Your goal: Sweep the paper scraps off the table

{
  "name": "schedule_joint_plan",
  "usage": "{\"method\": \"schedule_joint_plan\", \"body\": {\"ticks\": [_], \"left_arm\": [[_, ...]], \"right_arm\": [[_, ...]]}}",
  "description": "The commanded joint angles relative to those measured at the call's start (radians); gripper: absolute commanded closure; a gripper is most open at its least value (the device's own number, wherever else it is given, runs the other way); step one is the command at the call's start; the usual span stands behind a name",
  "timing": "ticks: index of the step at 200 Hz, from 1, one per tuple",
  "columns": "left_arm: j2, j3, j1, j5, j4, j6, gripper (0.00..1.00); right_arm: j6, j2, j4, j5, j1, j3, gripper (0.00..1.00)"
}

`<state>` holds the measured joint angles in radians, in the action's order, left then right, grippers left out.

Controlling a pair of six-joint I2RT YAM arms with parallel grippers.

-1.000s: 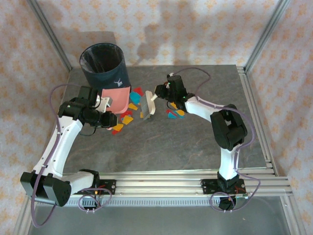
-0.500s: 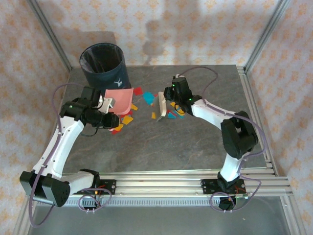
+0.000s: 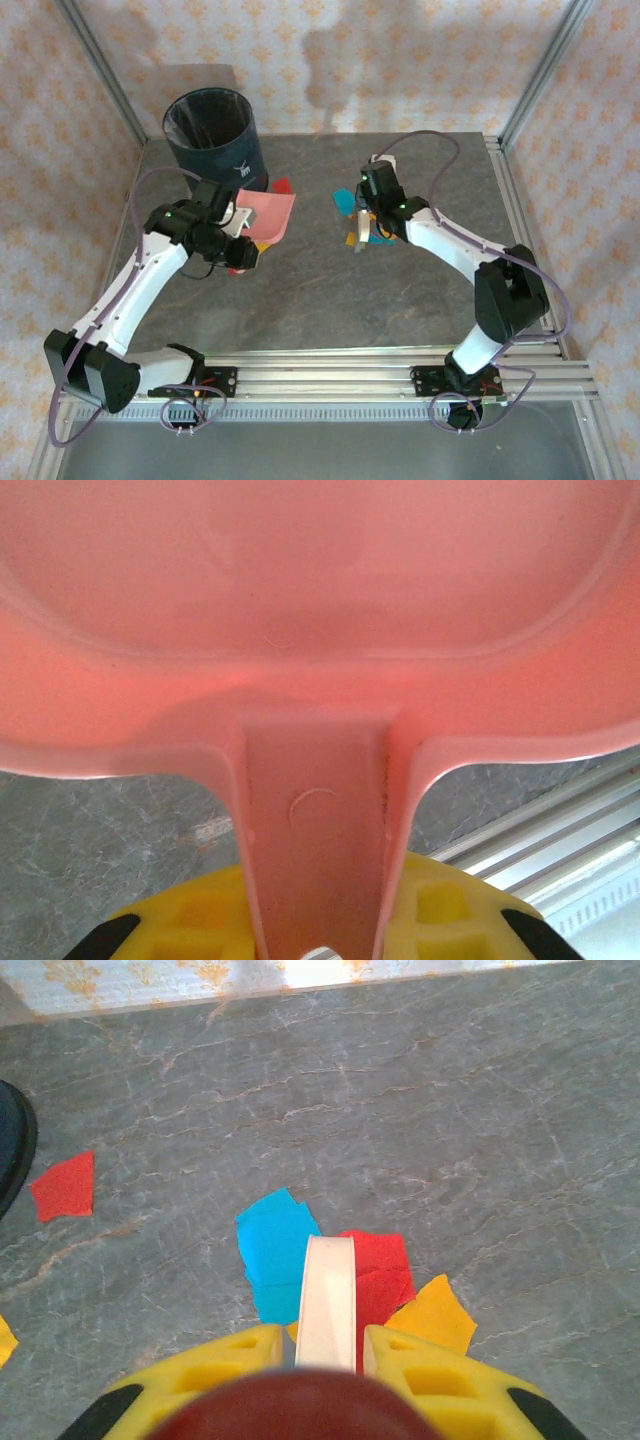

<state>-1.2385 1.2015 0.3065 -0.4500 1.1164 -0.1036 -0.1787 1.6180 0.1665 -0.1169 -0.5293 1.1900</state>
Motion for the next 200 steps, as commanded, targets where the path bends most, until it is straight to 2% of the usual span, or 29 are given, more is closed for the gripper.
{"method": "schedule_joint_plan", "body": {"ticks": [1, 36, 81, 114, 150, 200], "left_arm": [[-0.026, 0.023, 0.042, 0.065, 0.007, 0.015, 1.00], [-0.098, 0.033, 0.129, 0.136, 0.027, 0.029, 1.00], [-0.219, 0.062, 0.245, 0.180, 0.047, 0.057, 1.00], [-0.308, 0.090, 0.321, 0.172, 0.056, 0.084, 1.00], [-0.407, 0.136, 0.365, 0.148, 0.068, 0.126, 1.00], [-0.544, 0.221, 0.383, 0.116, 0.120, 0.194, 1.00]], "right_arm": [[0.040, -0.070, 0.028, -0.034, 0.002, -0.015, 1.00], [0.063, -0.143, -0.005, 0.027, 0.005, -0.040, 1.00], [0.068, -0.235, -0.036, -0.036, 0.031, -0.112, 1.00], [0.090, -0.293, 0.020, -0.167, 0.077, -0.151, 1.00], [0.158, -0.360, 0.049, -0.283, 0.128, -0.207, 1.00], [0.308, -0.360, 0.042, -0.267, 0.159, -0.238, 1.00]]}}
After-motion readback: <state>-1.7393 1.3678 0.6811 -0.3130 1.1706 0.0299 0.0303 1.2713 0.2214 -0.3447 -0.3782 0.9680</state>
